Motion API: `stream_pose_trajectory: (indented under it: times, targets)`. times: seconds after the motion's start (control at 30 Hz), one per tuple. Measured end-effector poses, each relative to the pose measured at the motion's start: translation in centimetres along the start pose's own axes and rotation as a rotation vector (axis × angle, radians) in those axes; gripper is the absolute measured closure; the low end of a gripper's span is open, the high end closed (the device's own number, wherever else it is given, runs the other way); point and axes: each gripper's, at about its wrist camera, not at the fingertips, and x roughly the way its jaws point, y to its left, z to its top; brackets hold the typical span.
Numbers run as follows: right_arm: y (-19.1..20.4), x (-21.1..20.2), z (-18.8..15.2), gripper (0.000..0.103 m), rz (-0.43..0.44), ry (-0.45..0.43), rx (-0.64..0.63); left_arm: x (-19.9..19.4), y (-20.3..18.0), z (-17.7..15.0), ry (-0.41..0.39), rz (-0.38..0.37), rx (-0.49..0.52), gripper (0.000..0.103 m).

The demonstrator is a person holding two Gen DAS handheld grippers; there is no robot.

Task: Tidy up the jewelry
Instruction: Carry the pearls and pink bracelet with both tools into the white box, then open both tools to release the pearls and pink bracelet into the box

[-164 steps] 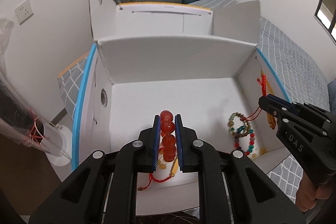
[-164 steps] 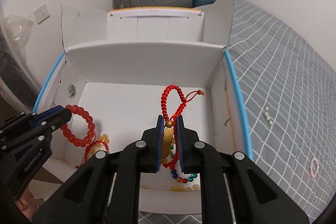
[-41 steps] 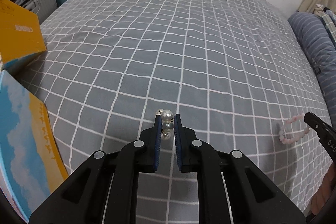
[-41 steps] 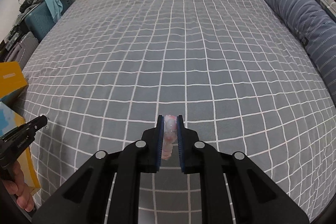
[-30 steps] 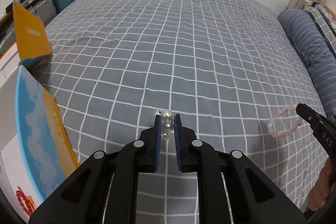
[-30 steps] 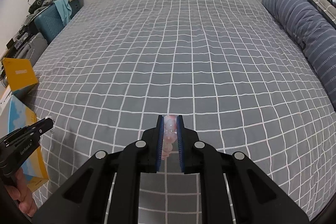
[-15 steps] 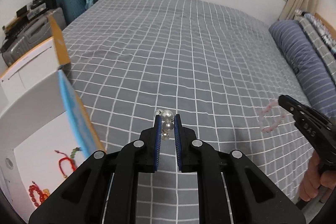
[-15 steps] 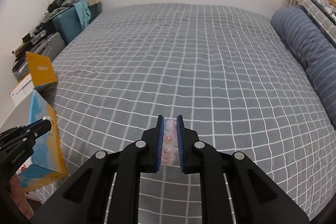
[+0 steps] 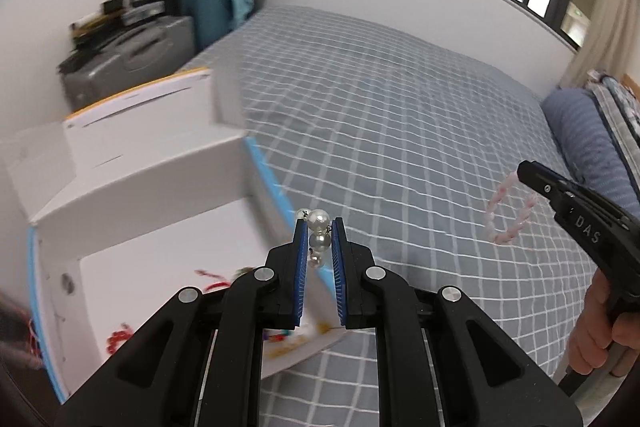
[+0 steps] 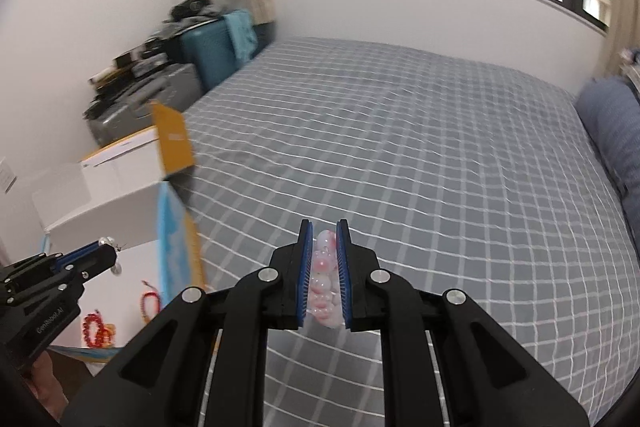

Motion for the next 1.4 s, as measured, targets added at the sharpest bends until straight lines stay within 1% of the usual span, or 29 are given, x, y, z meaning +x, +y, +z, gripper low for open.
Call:
stream_pose_trajectory:
  times: [0.1, 0.2, 0.4, 0.57, 0.73, 0.9, 1.07, 1.27, 1.4]
  targets:
    - [2.9, 0.2, 0.4, 0.092, 0.039, -0.002, -0.039, -0.6, 2.2, -0.3, -0.006, 0.032, -0.038, 0.092]
    - [6.2, 0.4, 0.7, 0.092, 0.082, -0.001, -0.085, -1.5, 5.2, -1.0, -0.015, 0.080, -0.086, 0.092]
    - [12.1, 1.3, 0.1, 0.092, 0.156, 0.014, -0.170, -3.1, 10.3, -2.7, -0.026, 0.148, -0.160, 0.092]
    - [16.3, 2.9, -1.5, 0.092, 0.202, 0.043, -0.232, -2.7, 13.9, -4.5, -0.005, 0.183, -0.212, 0.091]
    - [19.3, 5.2, -3.2, 0.092, 0.227, 0.090, -0.271, -1.4, 16.7, -6.7, 0.033, 0.201, -0.259, 0.091]
    - [21.4, 7.5, -4.6, 0.092, 0.233, 0.133, -0.296, -0.2, 18.1, -8.5, 0.066, 0.215, -0.282, 0.091]
    - [22.4, 9.2, -5.8, 0.092, 0.231, 0.175, -0.306, 0.8, 18.8, -9.6, 0.092, 0.219, -0.293, 0.091]
    - [22.7, 10.5, -6.3, 0.092, 0.226, 0.204, -0.315, 1.7, 19.0, -9.7, 0.108, 0.218, -0.293, 0.090]
    - [22.6, 10.5, -6.2, 0.088, 0.225, 0.212, -0.311, 1.6, 19.0, -9.6, 0.103, 0.228, -0.295, 0.089]
